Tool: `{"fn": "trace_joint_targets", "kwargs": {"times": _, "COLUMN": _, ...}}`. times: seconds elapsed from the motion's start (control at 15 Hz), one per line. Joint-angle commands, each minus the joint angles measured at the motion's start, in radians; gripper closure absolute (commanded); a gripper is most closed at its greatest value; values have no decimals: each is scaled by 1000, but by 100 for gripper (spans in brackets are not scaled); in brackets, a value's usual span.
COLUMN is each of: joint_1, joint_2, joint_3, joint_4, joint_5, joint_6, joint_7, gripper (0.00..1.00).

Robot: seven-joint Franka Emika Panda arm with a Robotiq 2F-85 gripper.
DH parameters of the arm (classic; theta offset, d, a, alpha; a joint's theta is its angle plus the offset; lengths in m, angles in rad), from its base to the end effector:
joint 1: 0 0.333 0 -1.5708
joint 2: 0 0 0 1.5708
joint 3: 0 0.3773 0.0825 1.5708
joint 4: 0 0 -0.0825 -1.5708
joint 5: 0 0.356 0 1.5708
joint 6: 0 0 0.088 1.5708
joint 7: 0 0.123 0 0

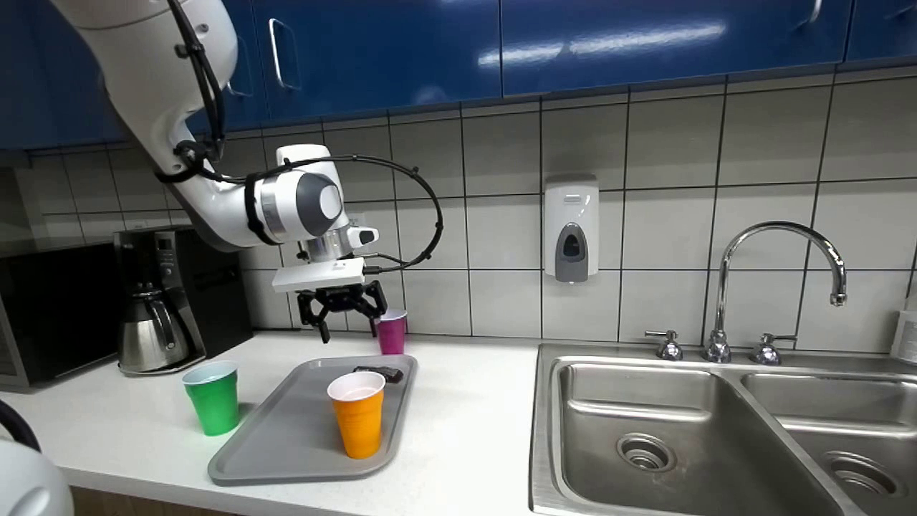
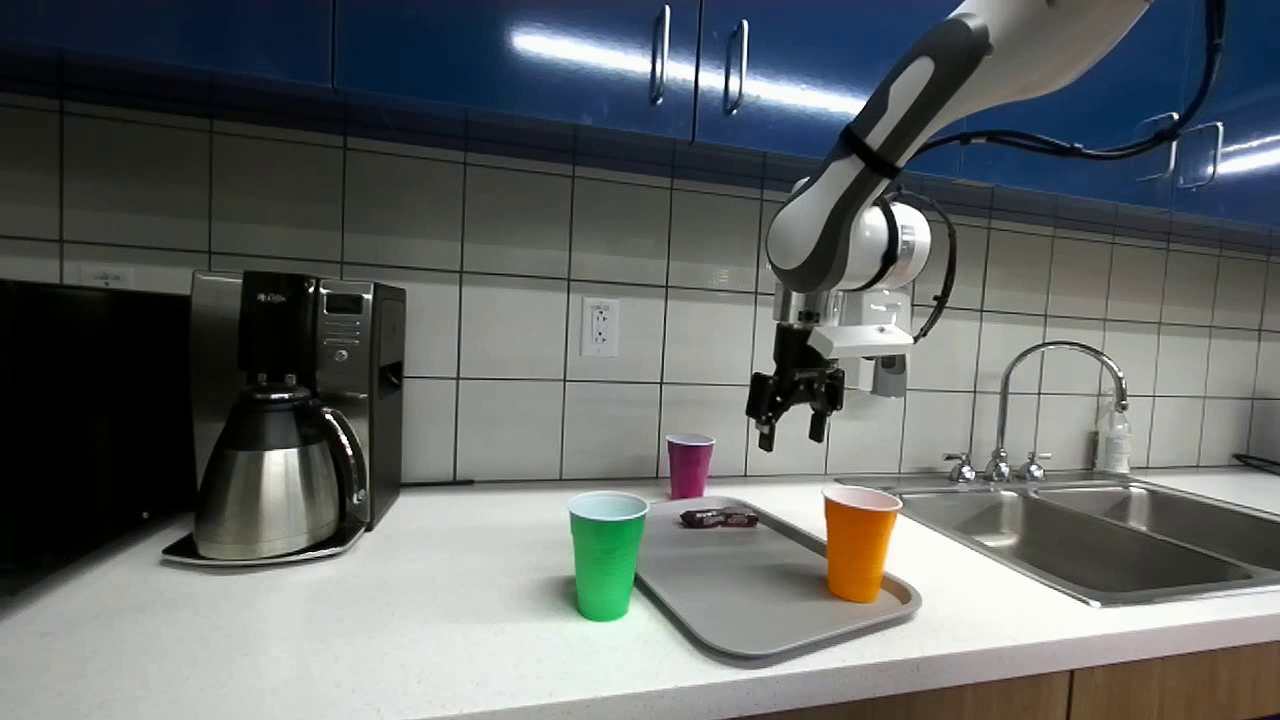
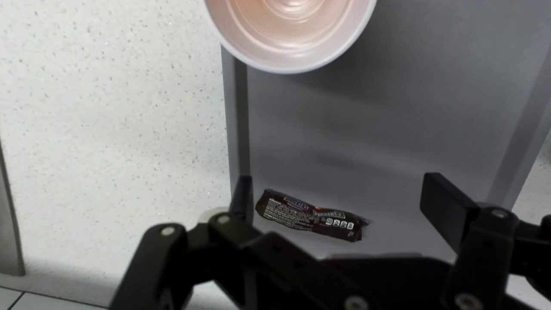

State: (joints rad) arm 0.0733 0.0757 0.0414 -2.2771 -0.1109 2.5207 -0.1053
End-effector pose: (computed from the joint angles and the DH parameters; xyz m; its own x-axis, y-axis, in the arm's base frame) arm 0.5254 0.0602 0.4041 0.9403 0.3030 0.1551 0.2916 -0.9521 0.0922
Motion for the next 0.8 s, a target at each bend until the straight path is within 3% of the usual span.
{"fn": "trace_joint_targets", "kwargs": {"times": 0.0, "joint_1": 0, "joint_2": 82, "joint_3": 10, "joint_4": 113, "joint_5": 4, "joint_6": -20, "joint_7": 25, "gripper": 0}}
{"fn": "trace_joint_targets", "kwargs": {"times": 0.73, "joint_1": 8, "joint_2": 289, "joint_3": -4, "joint_4": 374, "joint_5": 2, "joint_6": -30, "joint_7": 78, "gripper": 0}}
